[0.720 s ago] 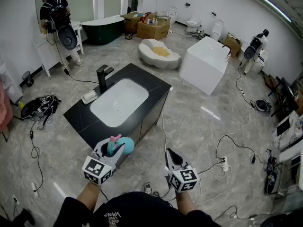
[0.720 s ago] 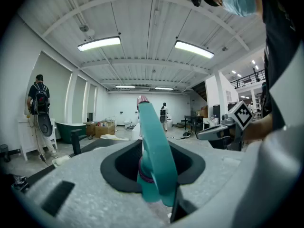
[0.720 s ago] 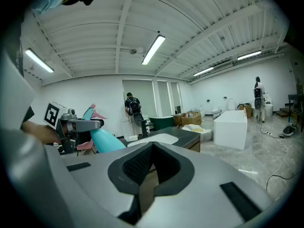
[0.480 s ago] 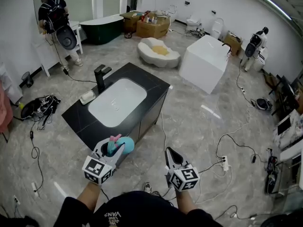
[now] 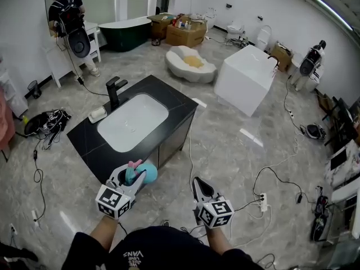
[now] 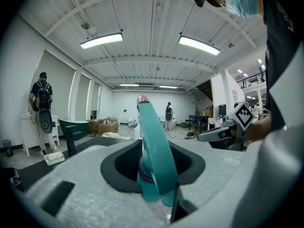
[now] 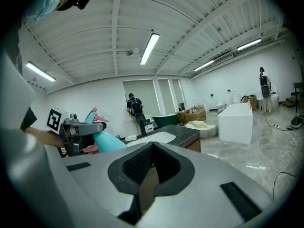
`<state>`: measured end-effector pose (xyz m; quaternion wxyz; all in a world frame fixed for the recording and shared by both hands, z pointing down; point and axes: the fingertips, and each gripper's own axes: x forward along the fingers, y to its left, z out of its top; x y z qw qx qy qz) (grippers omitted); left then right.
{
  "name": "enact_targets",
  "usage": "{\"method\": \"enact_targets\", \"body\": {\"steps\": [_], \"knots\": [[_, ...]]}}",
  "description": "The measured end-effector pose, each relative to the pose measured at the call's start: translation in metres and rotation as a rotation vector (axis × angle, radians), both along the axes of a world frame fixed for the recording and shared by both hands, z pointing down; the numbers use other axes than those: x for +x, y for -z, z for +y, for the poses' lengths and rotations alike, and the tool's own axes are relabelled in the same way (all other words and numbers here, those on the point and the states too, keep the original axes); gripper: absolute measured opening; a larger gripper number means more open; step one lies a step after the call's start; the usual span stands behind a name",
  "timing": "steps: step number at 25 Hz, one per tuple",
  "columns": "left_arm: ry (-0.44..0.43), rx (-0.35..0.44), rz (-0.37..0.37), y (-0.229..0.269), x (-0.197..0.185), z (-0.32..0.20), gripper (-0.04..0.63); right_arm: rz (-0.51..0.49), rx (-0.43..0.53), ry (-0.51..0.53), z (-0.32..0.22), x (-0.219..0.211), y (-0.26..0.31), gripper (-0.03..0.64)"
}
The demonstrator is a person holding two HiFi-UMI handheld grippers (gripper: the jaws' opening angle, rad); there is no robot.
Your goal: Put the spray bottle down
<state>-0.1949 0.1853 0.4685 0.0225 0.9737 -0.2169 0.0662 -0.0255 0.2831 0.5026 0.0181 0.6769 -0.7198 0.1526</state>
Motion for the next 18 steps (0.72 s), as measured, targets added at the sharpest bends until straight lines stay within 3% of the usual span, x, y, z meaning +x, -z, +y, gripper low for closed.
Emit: {"method": "enact_targets", "body": {"steps": [9, 18], "knots": [[0.019, -0.004, -0.023, -0.011, 0.035, 0.003, 0.141, -0.028, -0.005, 0.032, -0.003, 0.036, -0.011, 0.003], [0.023, -0.020, -0.015, -0.017, 0.064, -0.041, 0.141, -0.041, -0.012, 0.023, -0.044, 0.068, -0.017, 0.003]]}}
